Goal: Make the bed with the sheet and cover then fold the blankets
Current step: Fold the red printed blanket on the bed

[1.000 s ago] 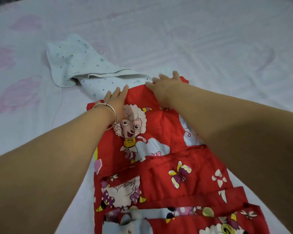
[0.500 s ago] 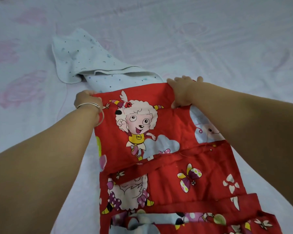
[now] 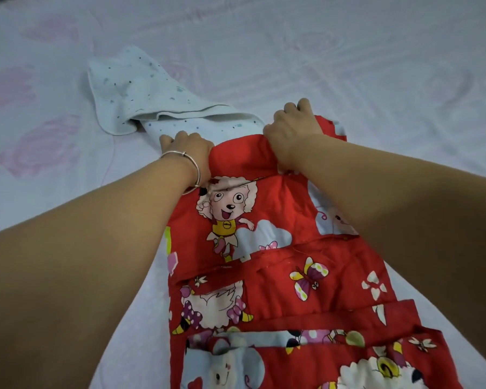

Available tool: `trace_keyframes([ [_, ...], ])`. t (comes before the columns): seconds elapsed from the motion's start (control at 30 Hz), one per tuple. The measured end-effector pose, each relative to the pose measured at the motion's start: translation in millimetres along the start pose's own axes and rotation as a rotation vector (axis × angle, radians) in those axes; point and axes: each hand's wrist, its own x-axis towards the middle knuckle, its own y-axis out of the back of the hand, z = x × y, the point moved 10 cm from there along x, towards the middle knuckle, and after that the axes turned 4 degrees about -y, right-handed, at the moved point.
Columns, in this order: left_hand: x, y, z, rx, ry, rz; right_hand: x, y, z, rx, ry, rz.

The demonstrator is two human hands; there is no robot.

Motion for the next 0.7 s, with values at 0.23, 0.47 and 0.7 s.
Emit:
trace_keyframes([
  [0.23, -72.7, 44.6, 6.0, -0.158, -0.092, 0.169, -65.6, 42.3, 12.2, 0.075, 0.074, -0.032],
  [0.47, -199.4, 84.9, 50.1, -0.176, -0.276, 0.143, -186.2, 65.1, 25.0, 0.163, 0.061, -0.31],
  [0.7, -324.6, 27.7, 122.2, -0.282, -0.479, -0.191, -316.1, 35.7, 5.1, 0.078, 0.082, -0.483],
])
